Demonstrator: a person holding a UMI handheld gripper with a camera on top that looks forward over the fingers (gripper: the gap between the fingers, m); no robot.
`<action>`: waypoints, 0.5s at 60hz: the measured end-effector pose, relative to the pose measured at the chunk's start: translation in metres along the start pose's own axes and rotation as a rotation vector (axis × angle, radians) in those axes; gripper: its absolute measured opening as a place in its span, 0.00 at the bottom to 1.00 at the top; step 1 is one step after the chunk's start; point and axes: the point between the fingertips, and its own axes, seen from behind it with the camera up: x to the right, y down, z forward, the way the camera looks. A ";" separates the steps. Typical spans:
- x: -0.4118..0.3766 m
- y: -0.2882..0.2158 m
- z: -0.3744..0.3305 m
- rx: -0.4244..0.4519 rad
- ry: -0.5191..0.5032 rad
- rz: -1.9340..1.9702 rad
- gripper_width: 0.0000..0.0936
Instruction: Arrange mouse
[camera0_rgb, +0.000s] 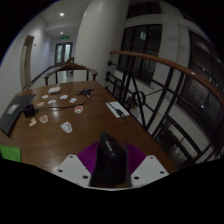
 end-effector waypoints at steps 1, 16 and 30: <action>0.000 0.000 0.000 -0.002 0.004 0.003 0.41; -0.005 -0.024 -0.051 0.039 0.030 -0.012 0.39; -0.131 -0.093 -0.210 0.240 -0.095 0.029 0.39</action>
